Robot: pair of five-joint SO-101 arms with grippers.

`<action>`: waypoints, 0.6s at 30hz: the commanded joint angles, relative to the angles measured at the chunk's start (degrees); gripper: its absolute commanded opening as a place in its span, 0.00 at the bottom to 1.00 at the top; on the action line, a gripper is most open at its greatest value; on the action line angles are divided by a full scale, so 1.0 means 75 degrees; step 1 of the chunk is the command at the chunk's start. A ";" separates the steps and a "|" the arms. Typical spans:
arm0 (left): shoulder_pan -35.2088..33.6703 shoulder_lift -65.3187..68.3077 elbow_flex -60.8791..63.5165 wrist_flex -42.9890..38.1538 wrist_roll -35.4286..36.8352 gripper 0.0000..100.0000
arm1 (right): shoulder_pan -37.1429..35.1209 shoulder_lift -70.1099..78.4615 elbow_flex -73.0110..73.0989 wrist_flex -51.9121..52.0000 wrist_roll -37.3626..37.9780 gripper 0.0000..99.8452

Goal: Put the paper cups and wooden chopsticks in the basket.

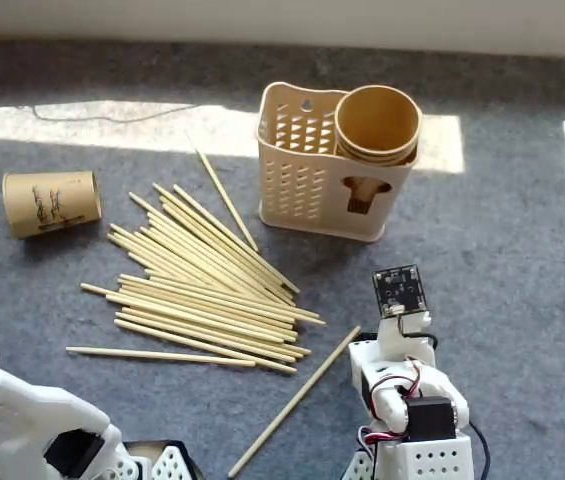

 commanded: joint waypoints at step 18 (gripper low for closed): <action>0.1424 -0.0111 -0.0076 0.0105 -0.0281 0.08 | 0.0076 -0.0041 0.0744 0.0076 0.0000 0.01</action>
